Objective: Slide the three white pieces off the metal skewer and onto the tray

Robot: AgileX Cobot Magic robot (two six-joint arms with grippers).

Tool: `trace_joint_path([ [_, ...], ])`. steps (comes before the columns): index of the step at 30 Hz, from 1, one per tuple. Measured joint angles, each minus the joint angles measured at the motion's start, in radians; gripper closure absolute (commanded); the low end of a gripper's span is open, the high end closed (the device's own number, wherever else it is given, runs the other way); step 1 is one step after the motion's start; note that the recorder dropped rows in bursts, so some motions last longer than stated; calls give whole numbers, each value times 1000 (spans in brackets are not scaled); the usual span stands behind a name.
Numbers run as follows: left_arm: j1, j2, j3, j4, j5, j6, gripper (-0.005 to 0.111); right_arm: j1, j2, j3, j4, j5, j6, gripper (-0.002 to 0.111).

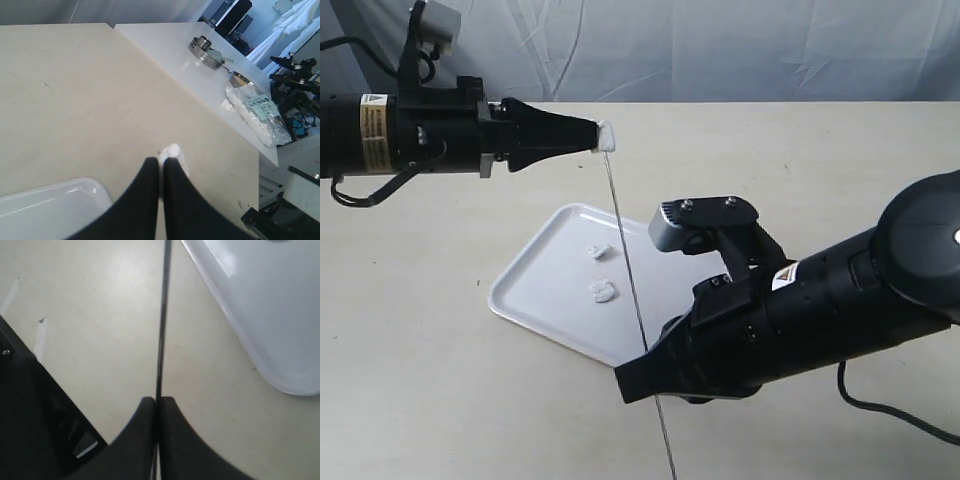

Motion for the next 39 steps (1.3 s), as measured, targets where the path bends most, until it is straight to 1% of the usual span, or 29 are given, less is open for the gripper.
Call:
trace_joint_path([
  [5,0,4,-16,-23,-40,-5,107,0,0,-3,-61,-8,41,109],
  [8,29,8,-52,-2,-84,-41,107,0,0,-11,-67,-20,43,109],
  [13,73,8,-69,20,-121,-68,107,0,-2,-13,-67,-37,43,109],
  [20,77,11,-69,-4,-140,-70,107,0,-12,34,-59,-87,34,109],
  [21,77,13,-69,-18,-140,-70,107,0,-11,45,-57,-86,32,109],
  [23,88,13,-79,-141,-124,-70,107,0,-5,87,-63,-12,45,109],
  [25,99,11,-87,-219,-116,-70,107,2,3,110,-69,30,48,109],
  [29,98,11,-89,-266,-116,-63,107,4,4,112,-65,25,52,109],
  [31,98,11,-89,-245,-103,-61,107,4,4,112,-61,16,52,109],
  [33,98,11,-89,-189,-58,-69,107,4,4,112,-62,12,52,109],
  [36,96,11,-89,-62,66,-112,107,4,4,112,-61,-4,52,109],
  [39,73,11,-73,82,217,-178,107,4,4,112,-58,-44,57,109],
])
